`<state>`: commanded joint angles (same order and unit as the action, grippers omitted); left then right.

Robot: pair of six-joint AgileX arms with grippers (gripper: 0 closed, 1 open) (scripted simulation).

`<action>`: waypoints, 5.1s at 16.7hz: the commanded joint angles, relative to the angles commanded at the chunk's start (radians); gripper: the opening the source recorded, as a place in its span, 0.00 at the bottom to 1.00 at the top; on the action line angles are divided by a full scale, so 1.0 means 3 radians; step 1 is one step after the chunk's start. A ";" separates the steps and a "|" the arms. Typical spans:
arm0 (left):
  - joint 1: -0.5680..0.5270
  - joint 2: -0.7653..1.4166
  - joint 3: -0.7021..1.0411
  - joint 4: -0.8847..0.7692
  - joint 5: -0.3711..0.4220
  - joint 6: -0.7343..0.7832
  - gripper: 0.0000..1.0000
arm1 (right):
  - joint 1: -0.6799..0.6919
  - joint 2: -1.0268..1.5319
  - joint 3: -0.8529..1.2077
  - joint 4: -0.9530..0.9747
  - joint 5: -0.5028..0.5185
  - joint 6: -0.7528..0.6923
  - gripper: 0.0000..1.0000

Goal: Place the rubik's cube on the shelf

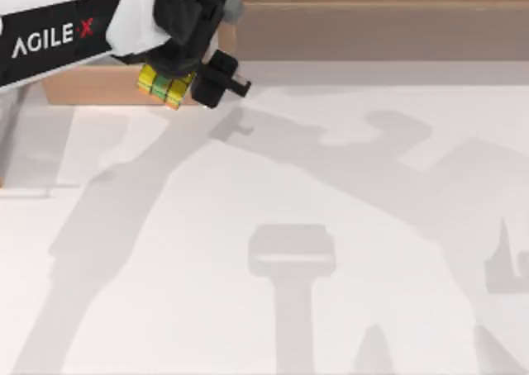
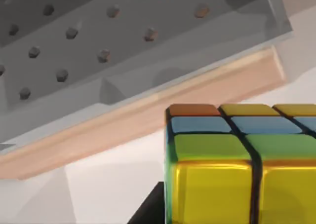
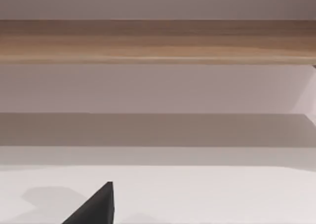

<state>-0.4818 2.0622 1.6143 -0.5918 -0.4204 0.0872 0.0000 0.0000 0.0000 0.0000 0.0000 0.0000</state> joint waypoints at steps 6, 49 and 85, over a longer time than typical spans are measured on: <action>-0.0807 0.0300 -0.0576 0.1801 -0.0464 0.0134 0.00 | 0.0000 0.0000 0.0000 0.0000 0.0000 0.0000 1.00; -0.0799 0.1912 0.1346 0.4884 -0.0781 0.0267 0.15 | 0.0000 0.0000 0.0000 0.0000 0.0000 0.0000 1.00; 0.0336 -0.0273 -0.1215 0.6767 0.1205 0.2438 1.00 | 0.0000 0.0000 0.0000 0.0000 0.0000 0.0000 1.00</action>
<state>-0.3812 1.9804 1.2499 1.4384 -0.0590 0.8186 0.0000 0.0000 0.0000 0.0000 0.0000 0.0000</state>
